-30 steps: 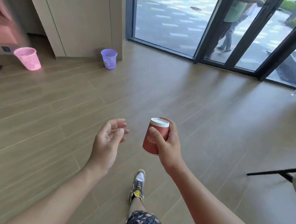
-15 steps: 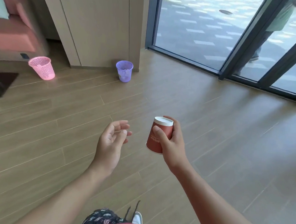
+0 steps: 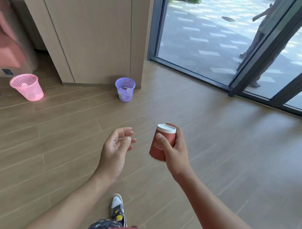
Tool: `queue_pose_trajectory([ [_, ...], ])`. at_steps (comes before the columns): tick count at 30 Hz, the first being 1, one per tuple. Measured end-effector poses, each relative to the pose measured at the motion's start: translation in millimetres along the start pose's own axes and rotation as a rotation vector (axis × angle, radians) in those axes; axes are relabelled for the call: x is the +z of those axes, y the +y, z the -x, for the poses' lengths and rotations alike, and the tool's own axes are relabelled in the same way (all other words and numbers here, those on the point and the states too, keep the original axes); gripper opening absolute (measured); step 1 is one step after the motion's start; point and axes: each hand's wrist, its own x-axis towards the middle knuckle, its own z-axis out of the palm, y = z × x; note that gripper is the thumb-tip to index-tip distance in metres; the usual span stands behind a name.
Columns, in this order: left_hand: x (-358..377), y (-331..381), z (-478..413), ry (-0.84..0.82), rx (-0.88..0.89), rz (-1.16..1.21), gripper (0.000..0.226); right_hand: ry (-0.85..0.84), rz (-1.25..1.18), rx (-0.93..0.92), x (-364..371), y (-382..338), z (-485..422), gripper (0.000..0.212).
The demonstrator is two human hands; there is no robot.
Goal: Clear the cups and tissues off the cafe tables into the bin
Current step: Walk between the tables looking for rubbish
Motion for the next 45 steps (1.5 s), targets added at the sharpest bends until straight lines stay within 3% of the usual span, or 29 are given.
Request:
queue_pose_trajectory([
  [9, -7, 29, -191, -0.048, 0.018, -0.032, 0.025, -0.004, -0.017, -0.014, 69, -31, -175, 0.063],
  [19, 21, 18, -398, -0.017, 0.01, -0.063, 0.026, -0.007, -0.032, 0.004, 99, -17, -390, 0.059],
  [29, 77, 28, -612, 0.093, -0.018, -0.075, 0.023, -0.118, -0.042, -0.003, 114, -44, -632, 0.048],
  [35, 80, 26, -696, 0.145, -0.043, -0.065, 0.025, -0.134, -0.028, 0.03, 134, -45, -727, 0.04],
  [41, 67, 13, -781, 0.168, -0.08, -0.056, 0.02, -0.149, -0.02, 0.075, 174, -35, -810, 0.052],
  [45, 52, 9, -855, 0.142, -0.101, -0.074, 0.018, -0.168, -0.02, 0.095, 208, -30, -869, 0.045],
])
